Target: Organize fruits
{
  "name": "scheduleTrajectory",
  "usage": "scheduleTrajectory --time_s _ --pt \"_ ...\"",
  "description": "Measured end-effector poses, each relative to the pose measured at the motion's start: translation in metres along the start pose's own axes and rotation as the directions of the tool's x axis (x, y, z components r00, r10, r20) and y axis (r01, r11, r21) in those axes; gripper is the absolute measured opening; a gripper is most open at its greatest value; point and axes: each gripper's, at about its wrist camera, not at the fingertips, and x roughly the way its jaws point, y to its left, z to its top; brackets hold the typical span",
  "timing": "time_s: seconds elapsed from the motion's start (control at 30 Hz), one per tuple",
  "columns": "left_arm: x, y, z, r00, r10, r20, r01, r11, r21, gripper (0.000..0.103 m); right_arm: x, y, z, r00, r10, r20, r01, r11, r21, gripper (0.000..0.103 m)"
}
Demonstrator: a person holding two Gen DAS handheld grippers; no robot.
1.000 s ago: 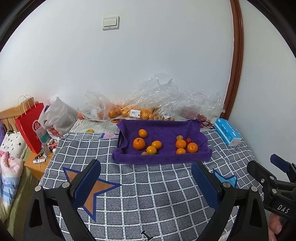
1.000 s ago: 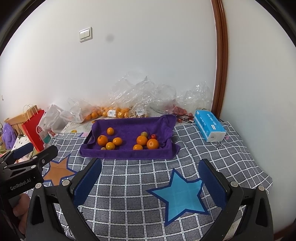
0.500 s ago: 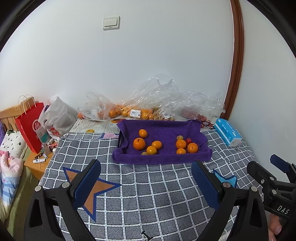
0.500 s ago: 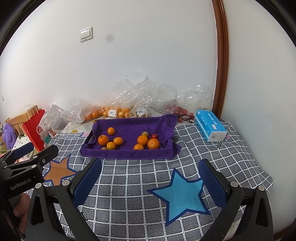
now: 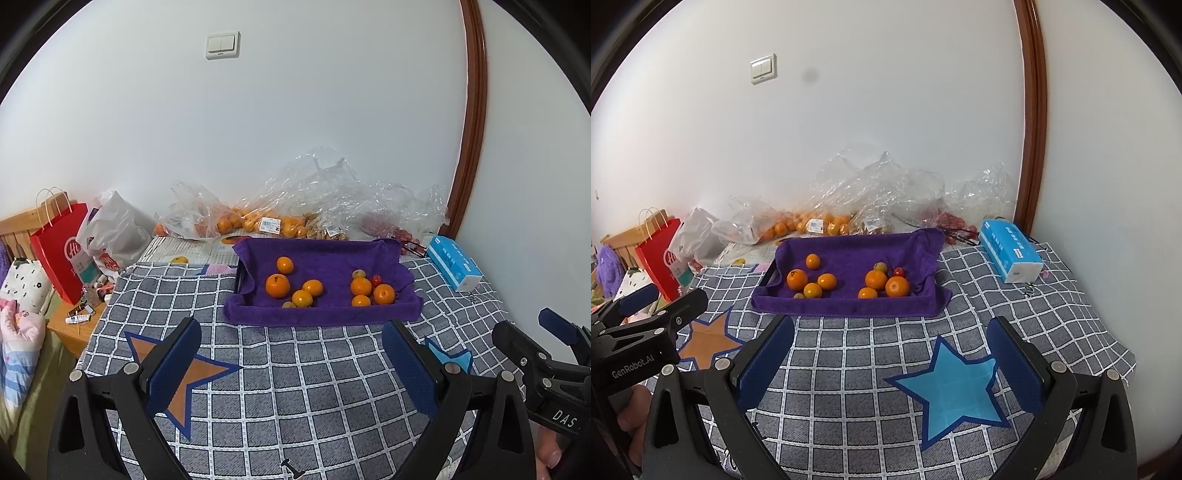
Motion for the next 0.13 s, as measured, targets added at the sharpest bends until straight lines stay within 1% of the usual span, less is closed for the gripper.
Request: scheduleTrajectory --time_s 0.13 --pt "-0.0001 -0.0002 -0.0002 1.0 0.011 0.004 -0.011 1.0 0.005 0.099 0.0002 0.0005 0.0005 1.0 0.001 -0.001 -0.001 1.0 -0.002 0.103"
